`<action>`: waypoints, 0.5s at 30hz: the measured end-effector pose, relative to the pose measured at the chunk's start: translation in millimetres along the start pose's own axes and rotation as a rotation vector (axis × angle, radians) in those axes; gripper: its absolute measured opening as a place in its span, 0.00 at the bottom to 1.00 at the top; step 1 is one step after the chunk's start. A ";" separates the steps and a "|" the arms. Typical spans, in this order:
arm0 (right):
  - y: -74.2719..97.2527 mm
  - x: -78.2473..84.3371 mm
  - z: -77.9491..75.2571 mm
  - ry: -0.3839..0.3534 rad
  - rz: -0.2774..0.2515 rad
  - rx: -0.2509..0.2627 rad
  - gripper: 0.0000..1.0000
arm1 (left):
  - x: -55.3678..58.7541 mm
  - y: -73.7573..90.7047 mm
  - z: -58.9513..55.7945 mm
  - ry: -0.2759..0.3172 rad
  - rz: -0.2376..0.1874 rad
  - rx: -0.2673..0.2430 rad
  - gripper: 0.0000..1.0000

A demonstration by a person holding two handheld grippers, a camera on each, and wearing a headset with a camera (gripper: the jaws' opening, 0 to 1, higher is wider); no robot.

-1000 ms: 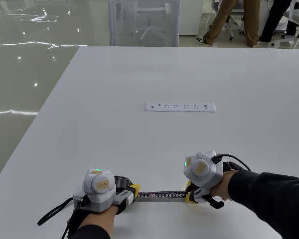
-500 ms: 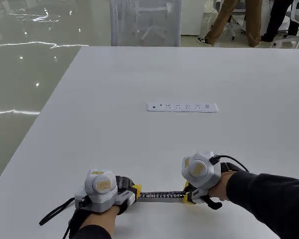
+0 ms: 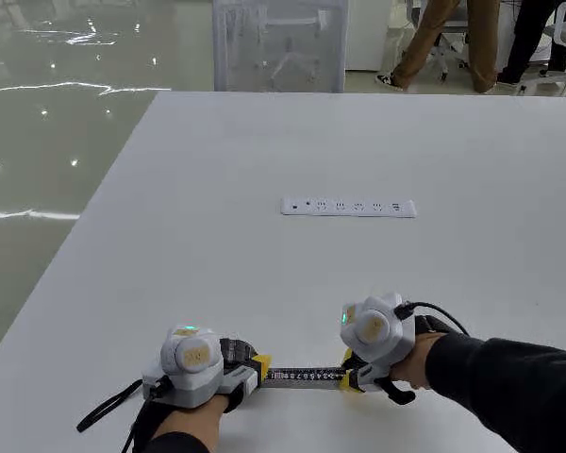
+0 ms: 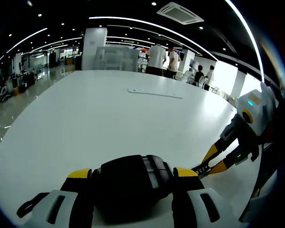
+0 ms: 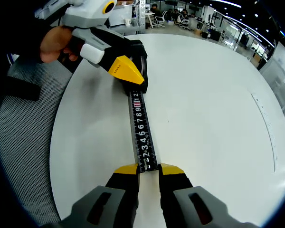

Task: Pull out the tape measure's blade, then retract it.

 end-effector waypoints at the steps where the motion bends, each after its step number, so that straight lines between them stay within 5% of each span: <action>1: -0.5 -0.4 -0.3 -0.006 -0.001 -0.002 0.12 | -0.1 -0.1 0.1 -0.001 0.000 0.001 0.63; 15: -5.3 -7.7 -1.0 -0.004 -0.004 -0.004 0.12 | -0.1 0.5 0.0 0.002 -0.003 0.007 0.63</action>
Point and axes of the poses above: the centre of the closed fingertips' face, and the gripper's own axes: y roughly backward along the fingers, z roughly to its left, x roughly out of its underside, the point moved 3 cm from there along y, roughly backward along the fingers, and after that the axes turned 5 degrees about z, right-handed, at the moved point
